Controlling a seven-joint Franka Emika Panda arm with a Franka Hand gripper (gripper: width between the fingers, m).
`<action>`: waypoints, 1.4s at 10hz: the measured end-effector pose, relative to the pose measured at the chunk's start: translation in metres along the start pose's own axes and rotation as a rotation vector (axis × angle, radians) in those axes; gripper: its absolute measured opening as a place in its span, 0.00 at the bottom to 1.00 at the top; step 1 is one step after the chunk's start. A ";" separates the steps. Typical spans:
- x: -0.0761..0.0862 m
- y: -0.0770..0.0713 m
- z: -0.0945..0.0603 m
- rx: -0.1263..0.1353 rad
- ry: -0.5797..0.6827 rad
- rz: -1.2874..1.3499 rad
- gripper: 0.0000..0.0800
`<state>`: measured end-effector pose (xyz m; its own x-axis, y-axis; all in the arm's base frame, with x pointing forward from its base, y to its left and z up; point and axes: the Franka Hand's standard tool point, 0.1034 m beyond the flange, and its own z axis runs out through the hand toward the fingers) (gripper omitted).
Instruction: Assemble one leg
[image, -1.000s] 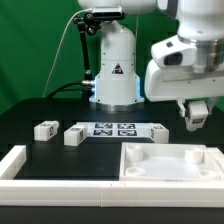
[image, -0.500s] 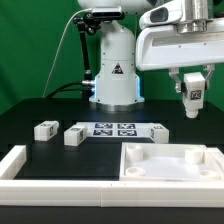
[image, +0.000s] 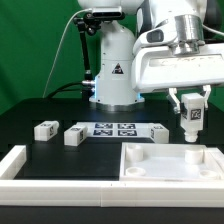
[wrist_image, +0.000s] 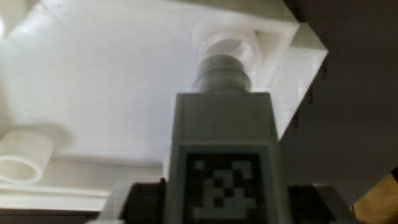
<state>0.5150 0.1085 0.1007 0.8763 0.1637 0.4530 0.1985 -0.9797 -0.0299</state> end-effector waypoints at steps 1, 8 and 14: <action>-0.001 0.000 0.000 0.000 -0.002 0.000 0.36; 0.035 0.002 0.023 0.007 0.033 -0.051 0.36; 0.052 0.002 0.033 0.011 0.041 -0.061 0.36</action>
Offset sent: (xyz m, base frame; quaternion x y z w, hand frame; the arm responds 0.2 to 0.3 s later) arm 0.0000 0.0000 0.0000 0.0000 0.0000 0.0000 1.0000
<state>0.5756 0.1184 0.0943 0.8439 0.2177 0.4904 0.2556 -0.9667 -0.0107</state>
